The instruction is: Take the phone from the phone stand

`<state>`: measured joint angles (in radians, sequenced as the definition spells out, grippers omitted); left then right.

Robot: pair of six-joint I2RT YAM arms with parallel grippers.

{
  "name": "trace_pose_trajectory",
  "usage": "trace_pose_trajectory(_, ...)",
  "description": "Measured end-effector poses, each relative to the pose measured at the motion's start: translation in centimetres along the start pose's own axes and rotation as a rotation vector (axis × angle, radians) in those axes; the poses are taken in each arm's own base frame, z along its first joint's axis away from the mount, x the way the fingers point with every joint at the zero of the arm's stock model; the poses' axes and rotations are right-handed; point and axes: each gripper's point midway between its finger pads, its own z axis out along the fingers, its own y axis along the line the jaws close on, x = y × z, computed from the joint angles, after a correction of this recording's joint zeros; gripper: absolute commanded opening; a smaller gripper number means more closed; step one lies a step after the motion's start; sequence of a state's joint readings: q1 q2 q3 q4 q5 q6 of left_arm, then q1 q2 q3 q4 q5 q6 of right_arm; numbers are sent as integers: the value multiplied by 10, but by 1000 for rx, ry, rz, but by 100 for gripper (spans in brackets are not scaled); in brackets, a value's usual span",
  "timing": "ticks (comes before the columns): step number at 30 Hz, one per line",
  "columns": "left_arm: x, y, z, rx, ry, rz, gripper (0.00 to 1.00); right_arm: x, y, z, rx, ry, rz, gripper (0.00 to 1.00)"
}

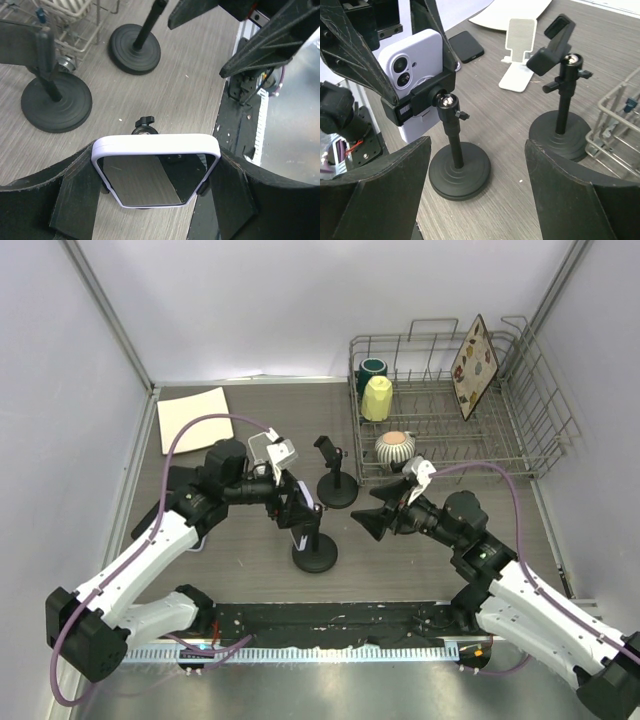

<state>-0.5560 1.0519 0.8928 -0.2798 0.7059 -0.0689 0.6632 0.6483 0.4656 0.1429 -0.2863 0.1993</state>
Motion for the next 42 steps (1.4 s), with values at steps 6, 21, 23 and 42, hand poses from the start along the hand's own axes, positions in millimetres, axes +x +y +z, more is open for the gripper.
trace_pose_trajectory(6,14,-8,-2,62,49,65,32,10,10,8,-80,40,-3,81)
trace_pose_trajectory(21,25,-30,-26,100,81,219,96,54,36,30,-296,226,16,81)
trace_pose_trajectory(23,19,-34,-31,95,53,247,98,57,42,35,-324,243,4,81)
trace_pose_trajectory(42,-28,-32,-70,-154,-199,229,100,91,85,95,-564,391,-145,73)
